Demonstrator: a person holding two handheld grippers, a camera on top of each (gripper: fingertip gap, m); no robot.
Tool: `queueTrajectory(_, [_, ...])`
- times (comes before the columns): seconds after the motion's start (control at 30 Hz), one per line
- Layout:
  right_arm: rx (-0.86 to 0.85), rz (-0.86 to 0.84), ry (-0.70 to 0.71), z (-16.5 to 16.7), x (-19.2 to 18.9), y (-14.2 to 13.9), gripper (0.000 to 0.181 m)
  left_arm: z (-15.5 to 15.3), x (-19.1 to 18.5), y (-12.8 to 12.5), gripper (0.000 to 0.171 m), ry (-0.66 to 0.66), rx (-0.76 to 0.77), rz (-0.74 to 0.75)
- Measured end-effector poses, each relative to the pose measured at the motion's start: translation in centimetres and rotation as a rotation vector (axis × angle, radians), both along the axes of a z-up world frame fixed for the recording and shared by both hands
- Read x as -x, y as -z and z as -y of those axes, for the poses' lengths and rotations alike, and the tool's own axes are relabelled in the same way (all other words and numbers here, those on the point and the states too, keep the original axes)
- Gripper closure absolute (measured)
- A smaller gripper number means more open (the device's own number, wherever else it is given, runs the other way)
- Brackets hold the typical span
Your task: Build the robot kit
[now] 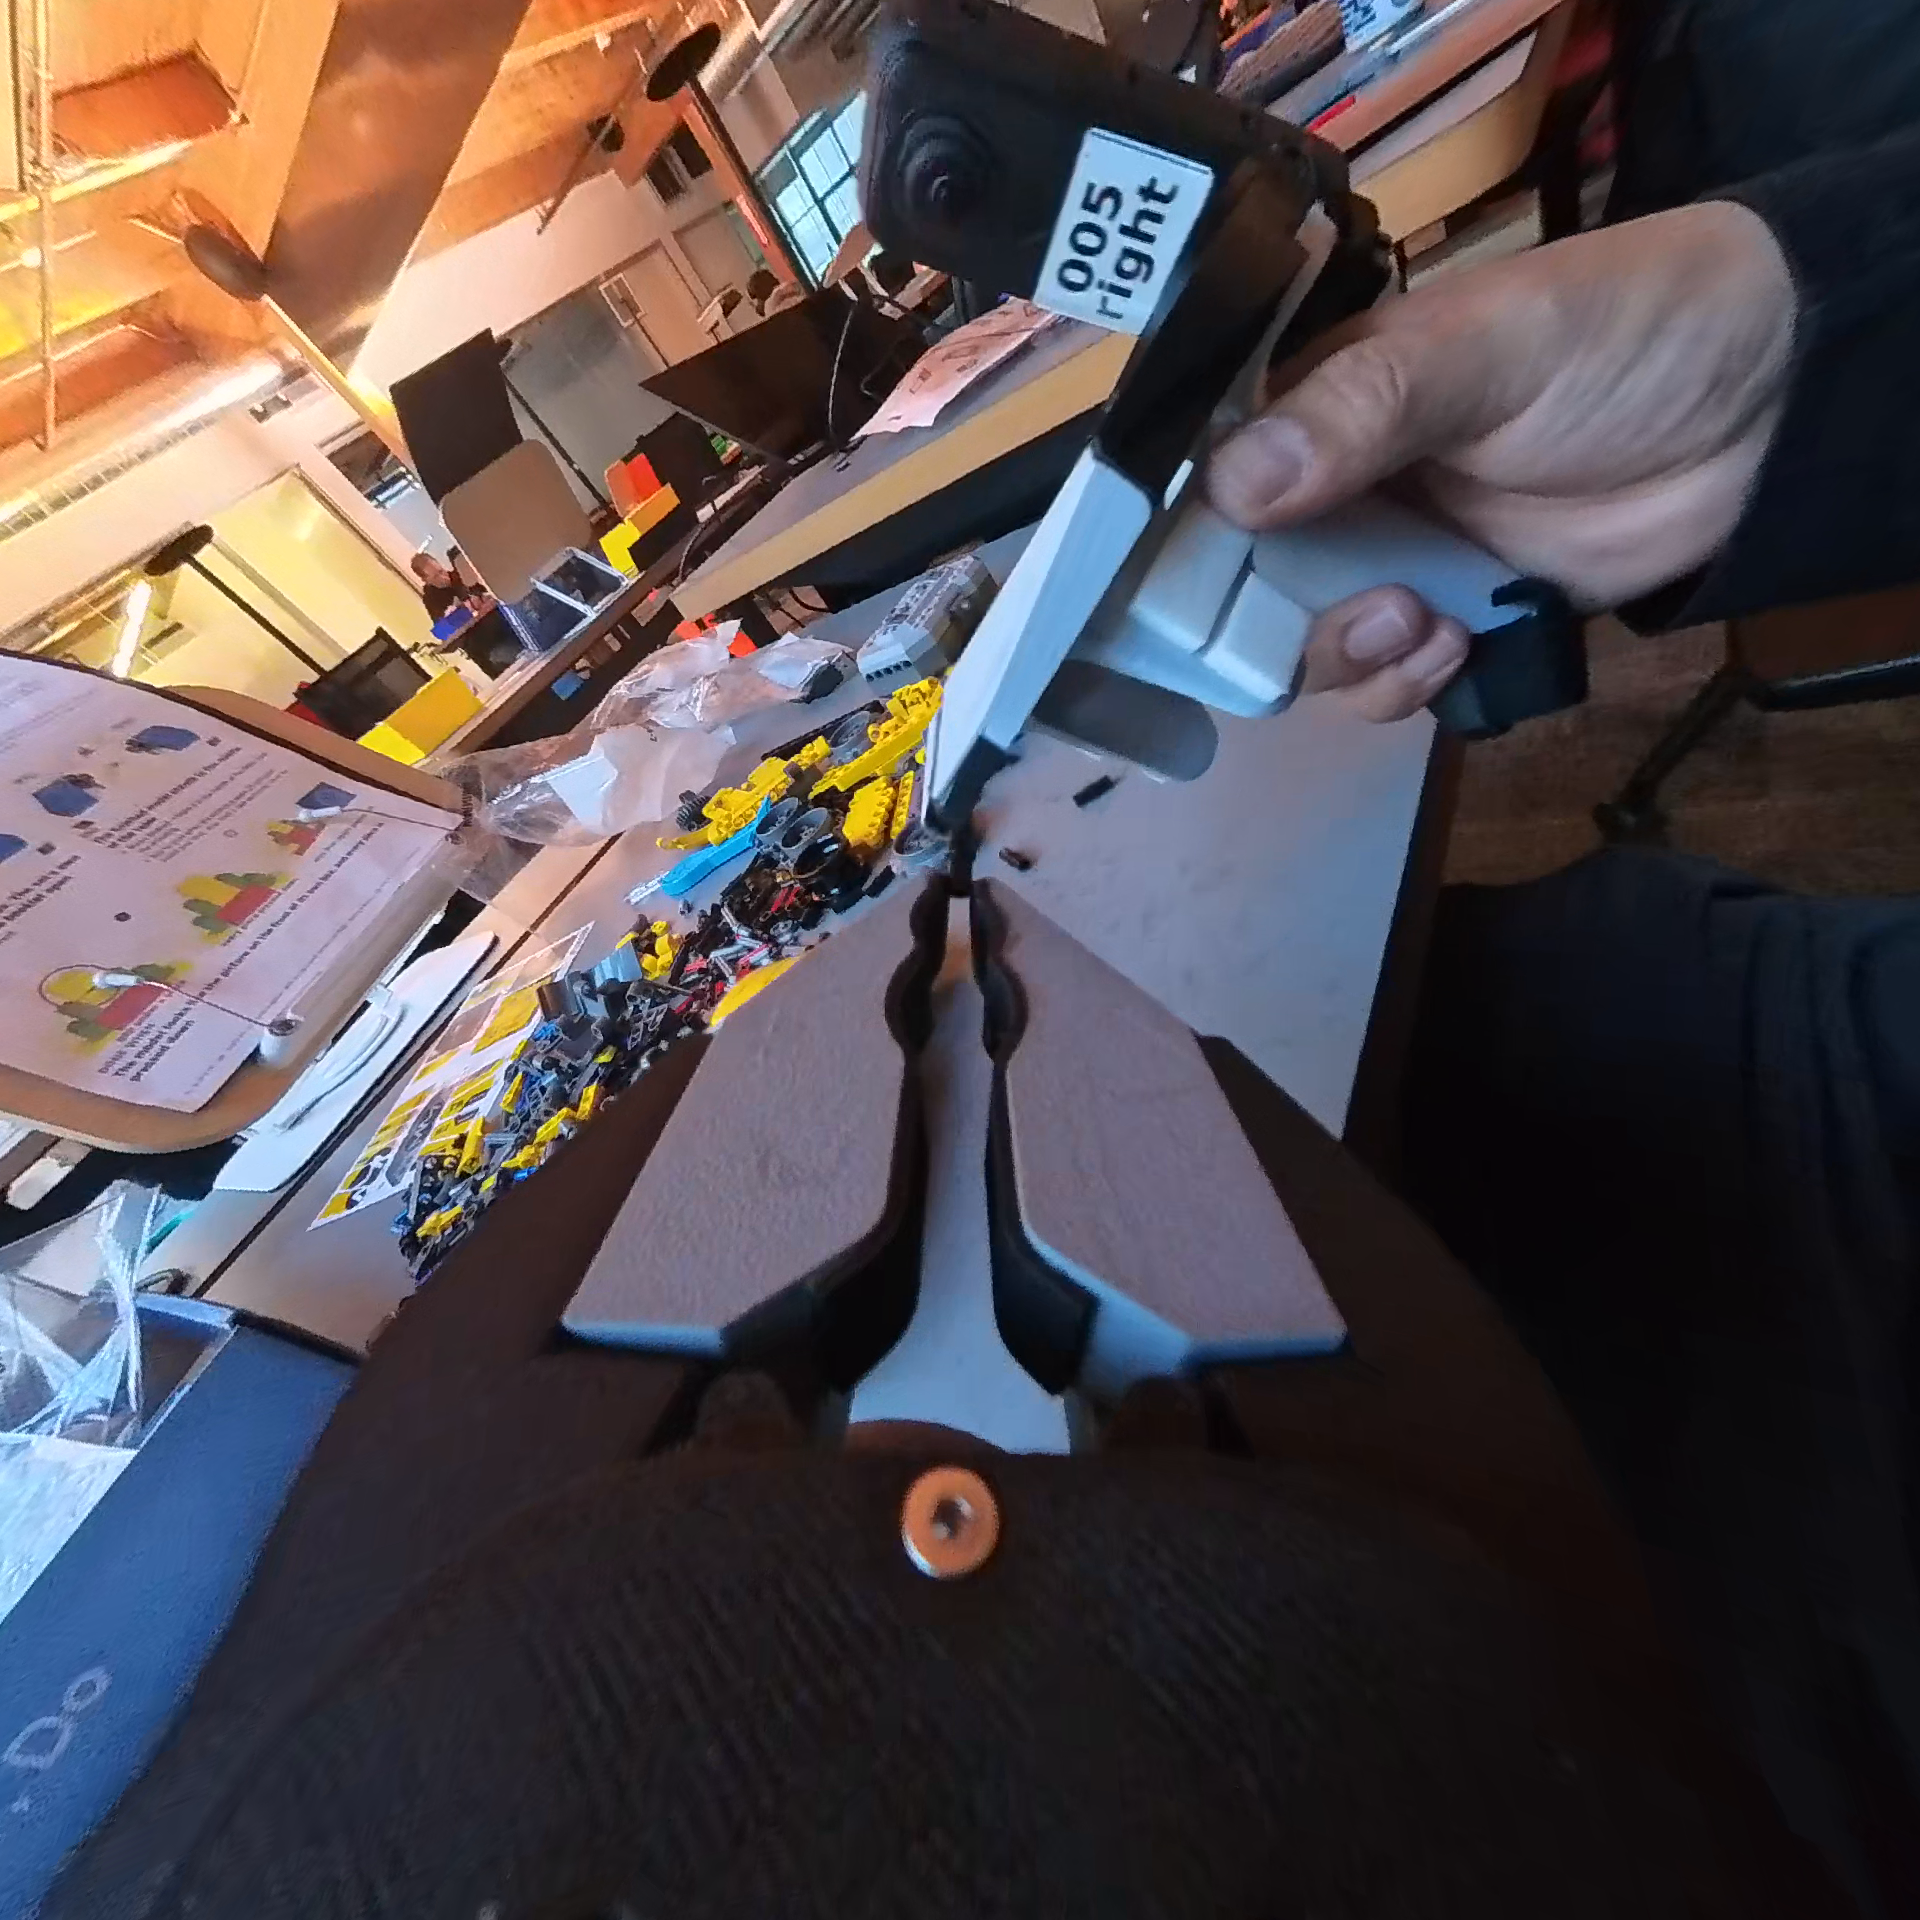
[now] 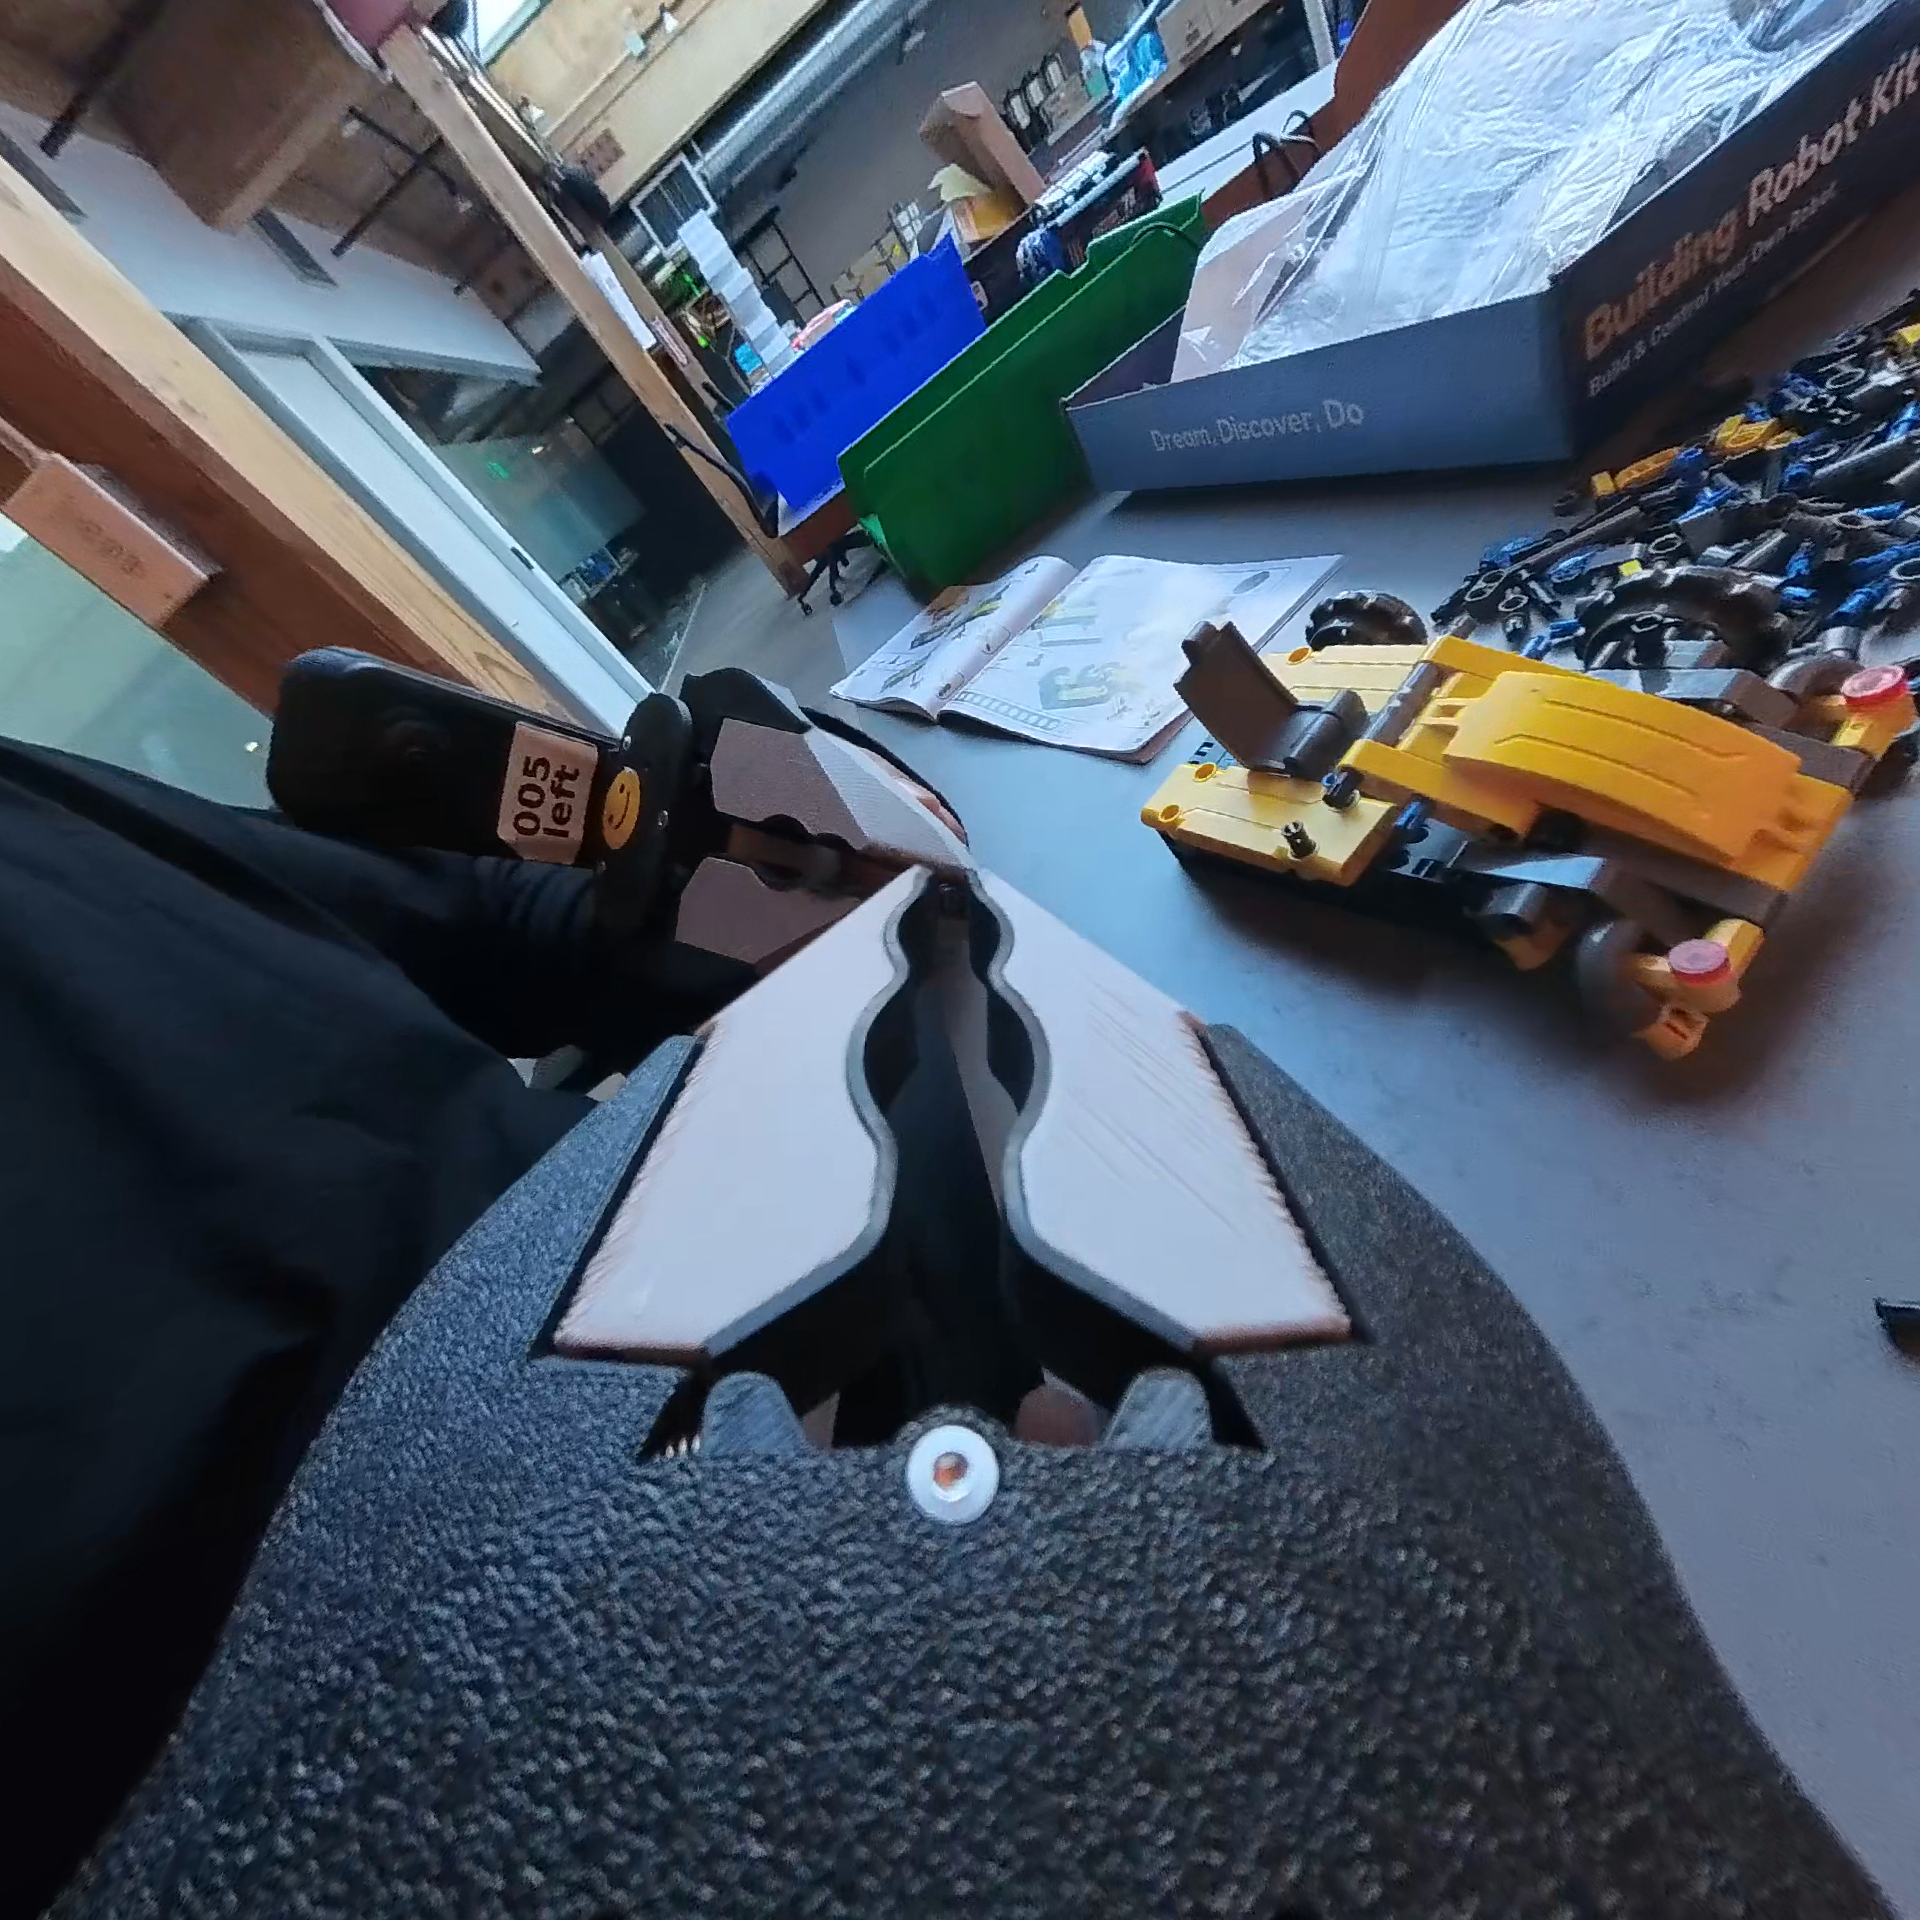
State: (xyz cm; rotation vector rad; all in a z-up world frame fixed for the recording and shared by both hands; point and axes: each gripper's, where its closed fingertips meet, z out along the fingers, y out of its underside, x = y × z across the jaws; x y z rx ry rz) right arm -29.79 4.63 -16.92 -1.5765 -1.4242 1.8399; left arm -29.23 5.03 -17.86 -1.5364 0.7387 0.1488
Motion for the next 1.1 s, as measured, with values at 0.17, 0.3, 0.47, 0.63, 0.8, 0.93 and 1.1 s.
queueTrajectory(0.17, [0.011, 0.0, -0.008, 0.0, -0.1, 0.1, 0.171, 0.1, 0.0, -0.2, 0.171, 0.01, -0.015, -0.003])
queueTrajectory(0.3, [0.017, 0.008, -0.036, 0.5, -0.1, 0.2, 0.175, 0.2, -0.1, -0.2, 0.171, 0.013, -0.023, -0.005])
queueTrajectory(0.47, [-0.005, 0.024, -0.02, 0.4, 0.1, 0.5, 0.177, 0.0, 0.1, 0.1, 0.171, 0.002, -0.008, 0.006])
queueTrajectory(0.63, [-0.15, 0.076, 0.055, -1.2, -0.5, 1.0, 0.177, -0.1, 0.2, 1.3, 0.151, -0.001, 0.117, 0.033])
queueTrajectory(0.8, [-0.254, 0.16, 0.105, -2.7, -2.3, 2.2, 0.177, 0.1, 0.7, 6.0, 0.125, 0.057, 0.567, 0.114])
queueTrajectory(0.93, [-0.253, 0.183, 0.109, -2.6, -3.5, 2.8, 0.177, 0.4, 0.3, 7.9, 0.103, 0.163, 0.767, 0.138])
queueTrajectory(1.1, [-0.215, 0.205, 0.103, -2.3, -4.4, 4.2, 0.177, -0.4, -0.4, 8.6, 0.105, 0.167, 0.832, 0.125])
